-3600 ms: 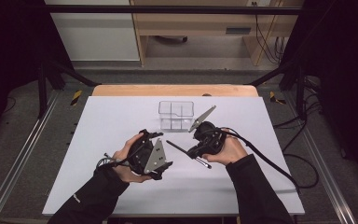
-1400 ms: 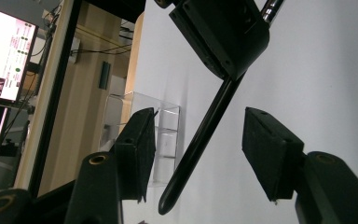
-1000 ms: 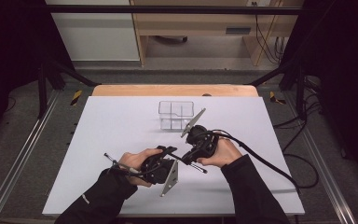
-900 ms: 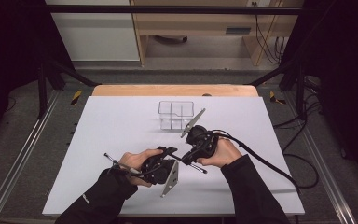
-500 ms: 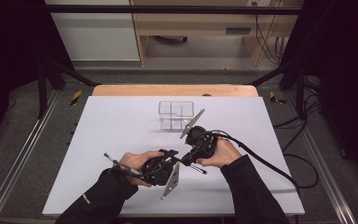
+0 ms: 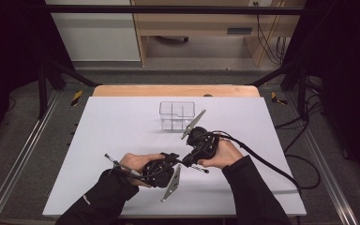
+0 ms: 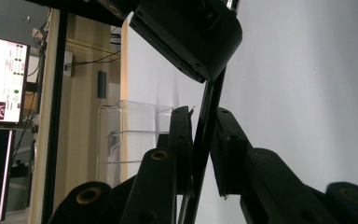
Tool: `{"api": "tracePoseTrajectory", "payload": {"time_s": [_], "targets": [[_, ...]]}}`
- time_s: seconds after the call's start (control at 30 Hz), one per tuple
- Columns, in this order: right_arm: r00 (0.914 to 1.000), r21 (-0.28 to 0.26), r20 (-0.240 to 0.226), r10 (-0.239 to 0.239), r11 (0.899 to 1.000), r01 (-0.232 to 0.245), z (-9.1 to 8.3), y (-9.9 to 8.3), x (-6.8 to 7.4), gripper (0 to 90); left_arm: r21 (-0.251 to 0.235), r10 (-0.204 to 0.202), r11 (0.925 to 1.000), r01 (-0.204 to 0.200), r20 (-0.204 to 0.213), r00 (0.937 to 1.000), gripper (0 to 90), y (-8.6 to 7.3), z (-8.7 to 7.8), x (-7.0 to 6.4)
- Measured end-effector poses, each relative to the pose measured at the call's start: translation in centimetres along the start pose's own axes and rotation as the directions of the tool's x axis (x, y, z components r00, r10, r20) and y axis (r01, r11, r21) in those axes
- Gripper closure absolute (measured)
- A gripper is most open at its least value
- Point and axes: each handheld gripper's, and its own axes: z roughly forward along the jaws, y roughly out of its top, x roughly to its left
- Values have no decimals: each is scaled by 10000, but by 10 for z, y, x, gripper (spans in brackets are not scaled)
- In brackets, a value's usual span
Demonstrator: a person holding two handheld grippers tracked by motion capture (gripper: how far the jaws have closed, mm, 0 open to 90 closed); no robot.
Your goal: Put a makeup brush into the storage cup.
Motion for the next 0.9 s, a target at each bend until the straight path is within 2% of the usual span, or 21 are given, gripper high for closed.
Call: {"api": "tracePoseTrajectory", "payload": {"time_s": [0.23, 0.53, 0.7, 0.77, 0.9], "targets": [[10000, -208, -17, -97, 9997, 96, -3, 0, 0, 838, 8, 75, 10000, -76, 153, 9999, 826, 0, 0, -1], [9999, -290, 6, -146, 9995, 146, -3, -1, 0, 829, 22, 26, 10000, -27, 294, 9996, 829, -1, -1, 0], [9994, -931, 324, -129, 9955, 159, -12, -3, -1, 771, 169, -164, 9997, 158, 378, 9991, 829, -5, -1, 0], [9984, -1161, 549, -122, 9931, 186, -17, -4, -1, 725, 155, -419, 9990, 413, 417, 9982, 829, -7, -1, 0], [9947, -1743, 1027, -17, 9845, 197, -24, -6, -1, 627, 340, -616, 9976, 602, 431, 9972, 829, -11, -1, 1]]}}
